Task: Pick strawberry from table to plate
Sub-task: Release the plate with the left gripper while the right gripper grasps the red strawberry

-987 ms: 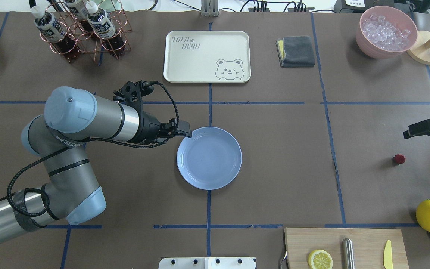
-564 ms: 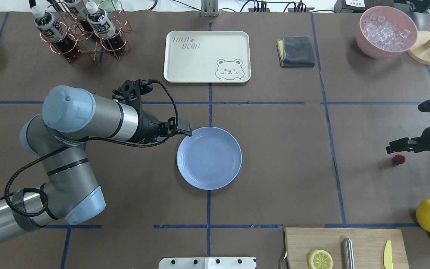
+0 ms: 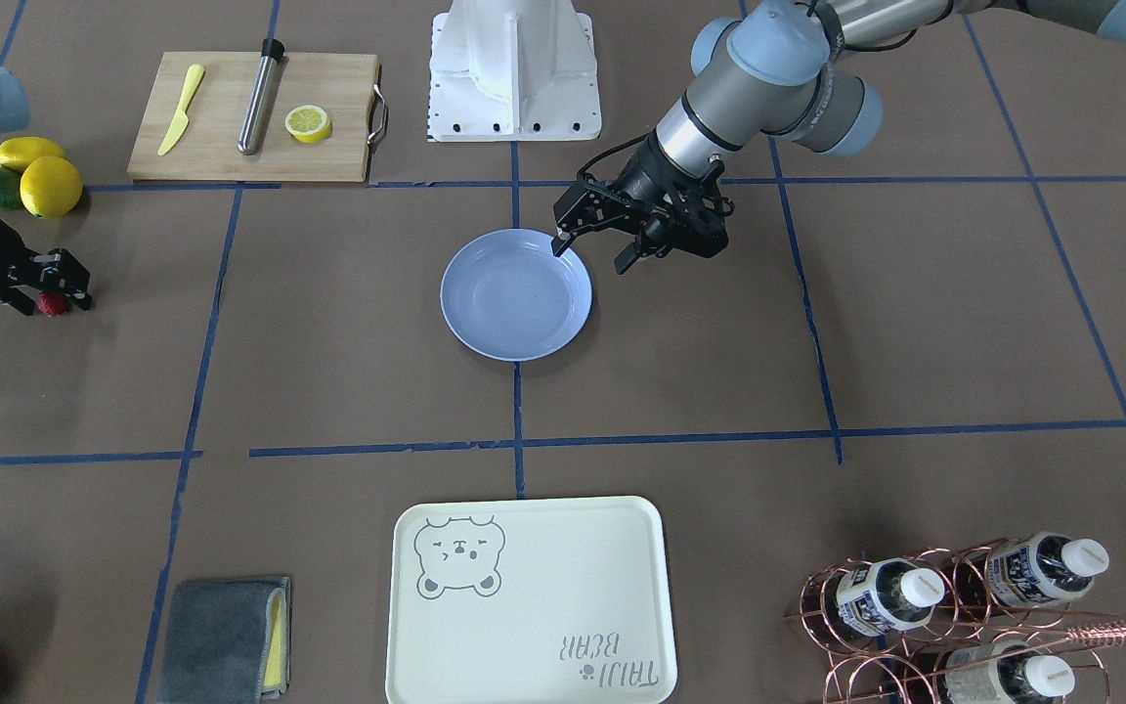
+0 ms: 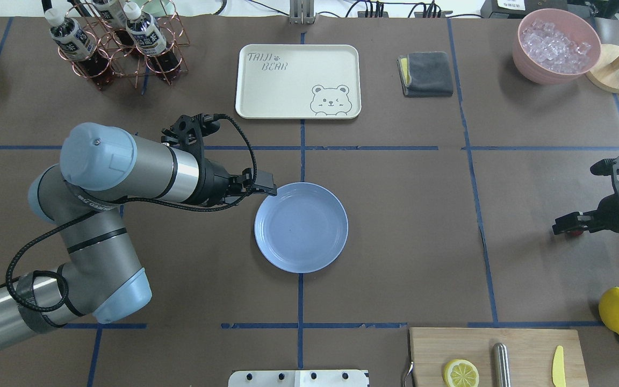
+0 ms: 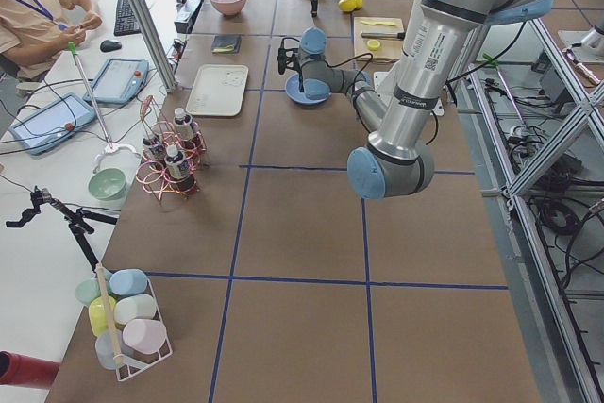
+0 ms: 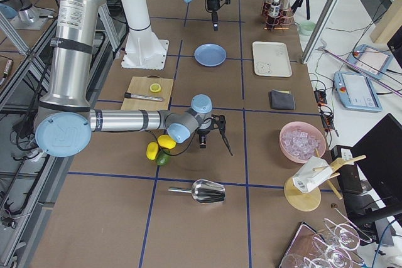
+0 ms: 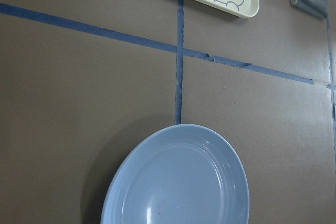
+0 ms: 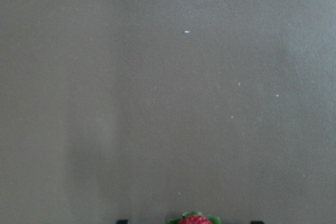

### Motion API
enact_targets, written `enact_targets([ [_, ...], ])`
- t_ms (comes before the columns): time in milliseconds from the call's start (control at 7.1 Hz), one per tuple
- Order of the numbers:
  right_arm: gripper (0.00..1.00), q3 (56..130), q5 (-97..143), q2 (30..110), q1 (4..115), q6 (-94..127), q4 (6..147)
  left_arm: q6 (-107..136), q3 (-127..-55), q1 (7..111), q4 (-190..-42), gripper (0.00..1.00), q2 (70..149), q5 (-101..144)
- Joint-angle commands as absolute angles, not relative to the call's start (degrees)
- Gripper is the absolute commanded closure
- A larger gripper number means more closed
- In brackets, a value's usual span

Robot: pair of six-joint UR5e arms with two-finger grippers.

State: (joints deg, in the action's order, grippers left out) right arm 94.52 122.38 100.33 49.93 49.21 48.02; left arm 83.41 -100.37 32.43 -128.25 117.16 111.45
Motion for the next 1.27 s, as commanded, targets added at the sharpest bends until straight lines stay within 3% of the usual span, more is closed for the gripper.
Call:
enact_targets([
  [0,1.00,94.92,122.34,100.20,49.92,48.96,47.99,83.41,-100.37,32.43,-128.23,0.05,117.07,111.45],
  [564,1.00,97.03,122.34,100.28,49.92,49.83,48.08,83.41,-100.37,32.43,-128.32,0.05,117.07,111.36],
  [846,1.00,101.76,122.26,99.06,49.66,57.08,48.60,83.41,-101.59,32.78,-128.32,0.05,116.81,111.45],
  [1128,1.00,103.01,121.65,90.92,45.99,73.40,48.69,83.15,-107.90,32.87,-128.41,0.01,110.16,111.71],
])
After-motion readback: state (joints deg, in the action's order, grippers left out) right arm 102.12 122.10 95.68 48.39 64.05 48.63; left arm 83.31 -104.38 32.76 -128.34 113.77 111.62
